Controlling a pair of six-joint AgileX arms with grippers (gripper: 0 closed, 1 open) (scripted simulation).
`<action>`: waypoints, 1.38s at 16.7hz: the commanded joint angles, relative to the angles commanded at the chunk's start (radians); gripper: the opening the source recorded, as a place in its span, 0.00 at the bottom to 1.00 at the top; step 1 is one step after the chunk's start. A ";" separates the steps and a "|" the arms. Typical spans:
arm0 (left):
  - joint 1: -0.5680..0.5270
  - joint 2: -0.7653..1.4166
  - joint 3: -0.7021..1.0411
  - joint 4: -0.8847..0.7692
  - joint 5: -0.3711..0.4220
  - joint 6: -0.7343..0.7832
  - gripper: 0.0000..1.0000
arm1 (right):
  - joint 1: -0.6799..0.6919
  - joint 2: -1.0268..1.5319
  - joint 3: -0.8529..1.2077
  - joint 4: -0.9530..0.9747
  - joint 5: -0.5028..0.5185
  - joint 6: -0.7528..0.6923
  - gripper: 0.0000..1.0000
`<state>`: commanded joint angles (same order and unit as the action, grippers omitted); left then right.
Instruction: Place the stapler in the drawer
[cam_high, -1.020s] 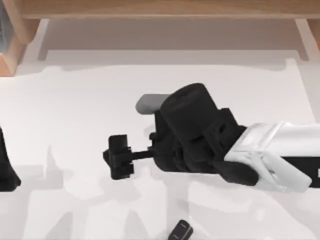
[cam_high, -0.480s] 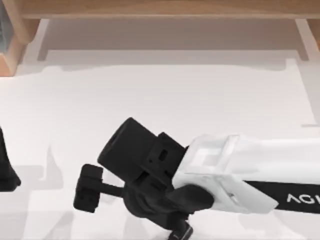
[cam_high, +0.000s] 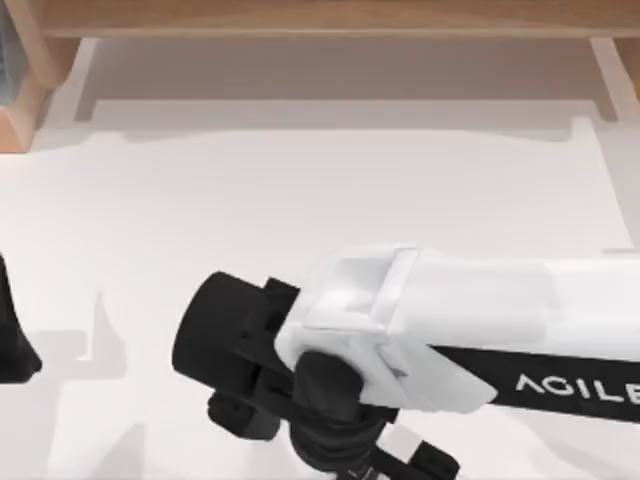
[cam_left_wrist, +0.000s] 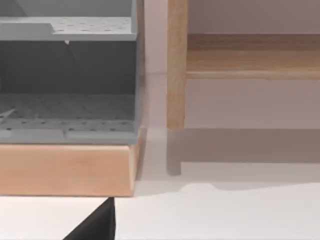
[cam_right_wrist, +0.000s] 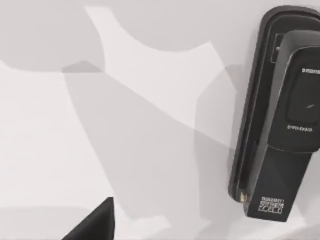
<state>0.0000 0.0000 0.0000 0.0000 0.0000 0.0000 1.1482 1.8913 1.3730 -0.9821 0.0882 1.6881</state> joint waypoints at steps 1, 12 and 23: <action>0.000 0.000 0.000 0.000 0.000 0.000 1.00 | -0.002 0.007 0.016 -0.040 0.004 0.031 1.00; 0.000 0.000 0.000 0.000 0.000 0.000 1.00 | -0.003 0.026 0.030 -0.094 0.011 0.085 1.00; 0.000 0.000 0.000 0.000 0.000 0.000 1.00 | -0.020 0.116 -0.117 0.146 0.012 0.071 1.00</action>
<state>0.0000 0.0000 0.0000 0.0000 0.0000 0.0000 1.1285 2.0069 1.2560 -0.8361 0.1000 1.7589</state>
